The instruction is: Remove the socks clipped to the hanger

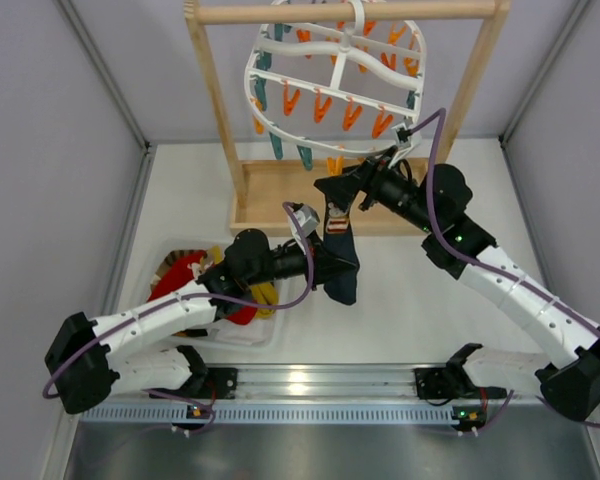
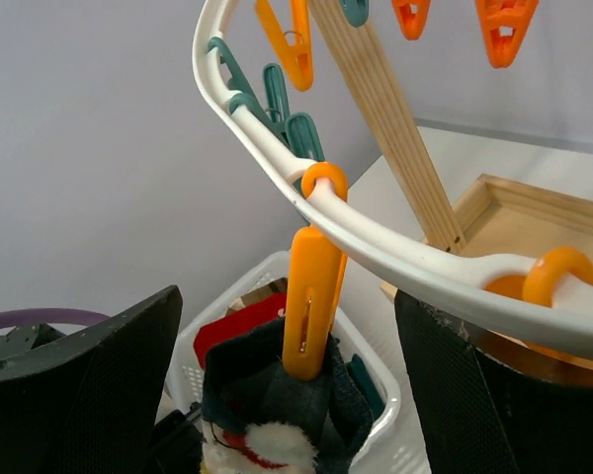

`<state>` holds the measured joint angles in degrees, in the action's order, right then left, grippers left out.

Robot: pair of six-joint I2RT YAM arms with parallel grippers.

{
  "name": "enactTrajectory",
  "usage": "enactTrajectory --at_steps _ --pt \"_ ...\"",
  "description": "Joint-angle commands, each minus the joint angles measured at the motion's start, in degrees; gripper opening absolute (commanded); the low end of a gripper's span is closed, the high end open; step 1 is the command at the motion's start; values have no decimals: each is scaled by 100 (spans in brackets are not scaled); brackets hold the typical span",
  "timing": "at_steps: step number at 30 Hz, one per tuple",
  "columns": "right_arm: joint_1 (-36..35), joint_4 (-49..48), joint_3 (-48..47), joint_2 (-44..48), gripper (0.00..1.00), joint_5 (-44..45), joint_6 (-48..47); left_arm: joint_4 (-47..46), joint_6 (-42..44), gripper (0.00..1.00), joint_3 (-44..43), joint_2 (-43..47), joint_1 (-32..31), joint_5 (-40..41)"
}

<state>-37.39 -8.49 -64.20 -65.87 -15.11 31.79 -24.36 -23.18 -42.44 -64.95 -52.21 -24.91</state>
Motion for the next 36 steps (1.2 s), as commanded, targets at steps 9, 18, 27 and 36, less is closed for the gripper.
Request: enactTrajectory --at_steps 9,18,27,36 --pt "-119 -848 66 -5 85 781 197 -60 50 0 -64 8 -106 -138" --pt "-1086 1788 -1058 56 85 3250 -1130 -51 603 0 -116 -430 -360 1557" --pt "-2035 3730 -2446 -364 85 5025 -1895 -25 1526 0 -739 -1204 -1265 3657" --pt "-2686 5094 -3862 -1490 82 7152 -2440 -34 2028 0 -1205 -1793 -1837 4600"
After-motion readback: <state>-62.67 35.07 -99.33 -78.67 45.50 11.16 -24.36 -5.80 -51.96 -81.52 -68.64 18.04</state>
